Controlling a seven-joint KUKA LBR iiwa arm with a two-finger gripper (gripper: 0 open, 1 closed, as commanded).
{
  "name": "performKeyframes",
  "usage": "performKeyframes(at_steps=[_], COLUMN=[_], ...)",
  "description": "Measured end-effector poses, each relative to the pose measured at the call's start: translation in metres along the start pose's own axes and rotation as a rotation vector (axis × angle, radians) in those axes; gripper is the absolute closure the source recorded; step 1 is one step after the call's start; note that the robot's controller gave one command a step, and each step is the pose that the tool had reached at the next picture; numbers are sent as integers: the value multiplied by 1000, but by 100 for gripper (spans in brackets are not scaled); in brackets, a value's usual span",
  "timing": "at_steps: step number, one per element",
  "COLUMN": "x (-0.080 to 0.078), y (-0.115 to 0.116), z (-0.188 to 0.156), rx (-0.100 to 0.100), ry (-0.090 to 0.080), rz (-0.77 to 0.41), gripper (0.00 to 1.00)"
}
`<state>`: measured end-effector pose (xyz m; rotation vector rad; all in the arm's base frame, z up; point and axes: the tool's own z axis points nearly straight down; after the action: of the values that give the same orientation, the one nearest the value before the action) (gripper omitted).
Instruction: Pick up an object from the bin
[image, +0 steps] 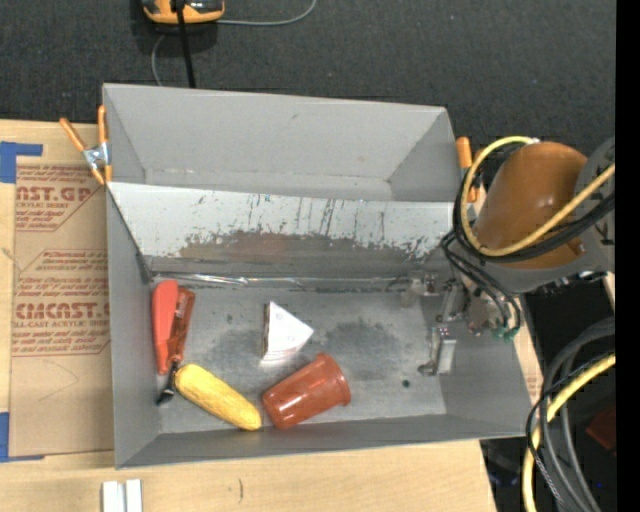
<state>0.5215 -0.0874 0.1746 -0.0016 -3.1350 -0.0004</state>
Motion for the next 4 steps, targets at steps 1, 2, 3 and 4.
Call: performKeyframes(at_steps=[1, 2, 3, 4], x=[-2, 0, 30, 20], y=[0, 32, 55, 78], z=[-4, 29, 74, 89], rx=[1, 4, -1, 2], ry=[-8, -12, -9, -3], rz=[-1, -51, -189, -181], gripper=[0, 0, 0, 0])
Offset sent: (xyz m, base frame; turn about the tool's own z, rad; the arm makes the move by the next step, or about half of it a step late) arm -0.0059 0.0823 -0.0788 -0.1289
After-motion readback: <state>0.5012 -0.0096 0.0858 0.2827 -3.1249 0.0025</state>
